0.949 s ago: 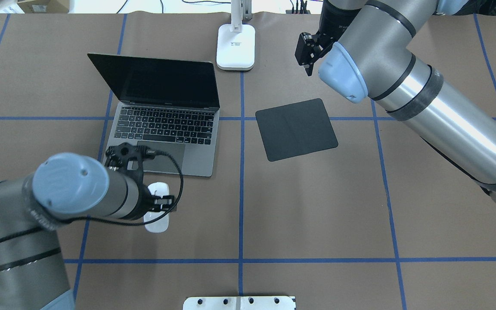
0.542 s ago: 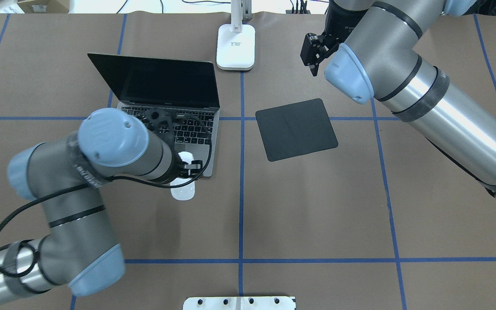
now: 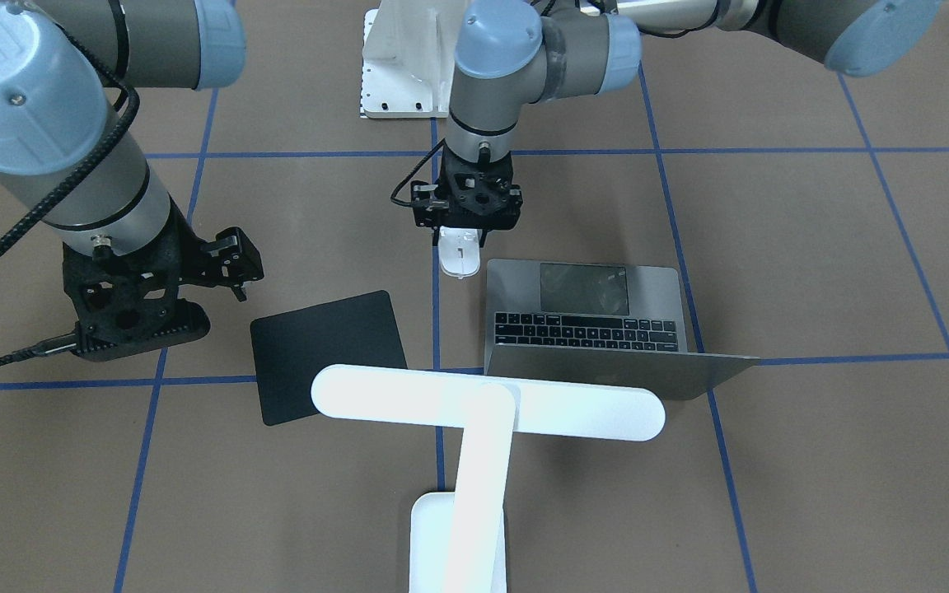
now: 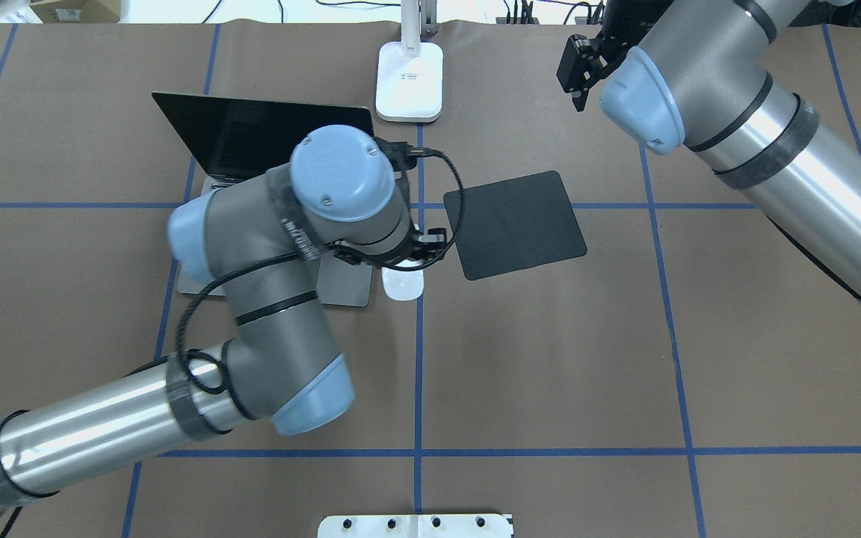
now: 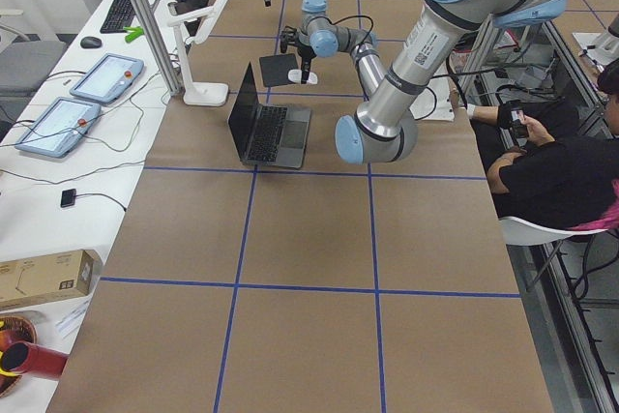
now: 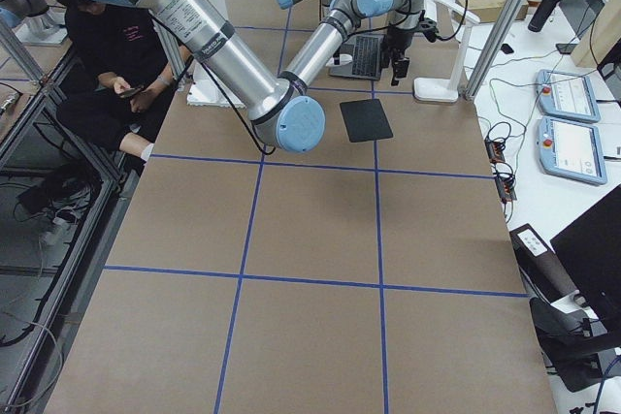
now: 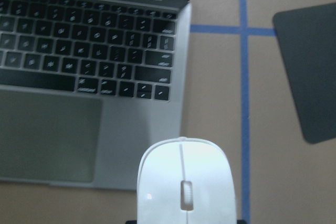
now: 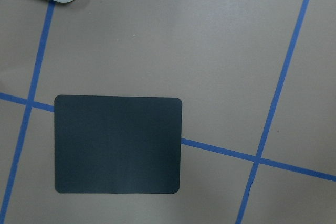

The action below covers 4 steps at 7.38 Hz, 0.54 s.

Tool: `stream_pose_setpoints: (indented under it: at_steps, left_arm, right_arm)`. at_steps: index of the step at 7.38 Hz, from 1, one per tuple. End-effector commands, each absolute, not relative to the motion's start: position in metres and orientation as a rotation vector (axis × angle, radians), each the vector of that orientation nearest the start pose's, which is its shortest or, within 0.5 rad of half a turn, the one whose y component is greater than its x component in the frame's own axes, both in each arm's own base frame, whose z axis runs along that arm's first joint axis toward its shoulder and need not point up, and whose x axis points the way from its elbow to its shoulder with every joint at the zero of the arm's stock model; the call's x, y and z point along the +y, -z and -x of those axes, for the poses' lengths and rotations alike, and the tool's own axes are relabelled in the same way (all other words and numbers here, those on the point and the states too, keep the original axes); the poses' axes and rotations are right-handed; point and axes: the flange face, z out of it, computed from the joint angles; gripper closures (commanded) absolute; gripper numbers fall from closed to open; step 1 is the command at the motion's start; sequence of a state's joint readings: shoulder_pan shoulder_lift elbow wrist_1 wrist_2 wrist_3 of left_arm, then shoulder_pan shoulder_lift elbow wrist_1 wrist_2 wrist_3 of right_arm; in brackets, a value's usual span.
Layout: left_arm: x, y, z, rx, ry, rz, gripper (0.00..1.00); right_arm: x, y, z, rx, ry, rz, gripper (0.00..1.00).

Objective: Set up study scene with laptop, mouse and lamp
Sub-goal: 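Carry the white mouse with the left gripper toward the black pad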

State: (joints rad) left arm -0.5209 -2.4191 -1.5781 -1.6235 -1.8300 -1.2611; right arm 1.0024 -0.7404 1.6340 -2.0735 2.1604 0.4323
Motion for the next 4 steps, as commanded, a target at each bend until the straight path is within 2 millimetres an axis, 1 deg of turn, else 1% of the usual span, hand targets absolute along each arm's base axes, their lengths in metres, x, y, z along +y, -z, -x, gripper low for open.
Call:
stream_pose_setpoints:
  at_steps: [1,2,3,4]
  left_arm:
    - [-0.471,-0.105,-0.602,0.938,0.080,-0.151,0.42]
    - [-0.481,-0.100,-0.616,0.932,0.079,-0.150,0.42]
    - [-0.490,-0.110,-0.629,0.955,0.077,-0.164,0.42]
    - [-0.501,-0.111,-0.644,0.961,0.079,-0.170,0.42]
  right_arm:
    - [-0.623,-0.188,0.293,-0.692,0.229,-0.051,0.00]
    - [-0.626,-0.193,0.285,-0.693,0.217,-0.045,0.00]
    - [-0.629,-0.199,0.278,-0.689,0.204,-0.041,0.00]
    - [-0.634,-0.213,0.263,-0.693,0.182,-0.026,0.00]
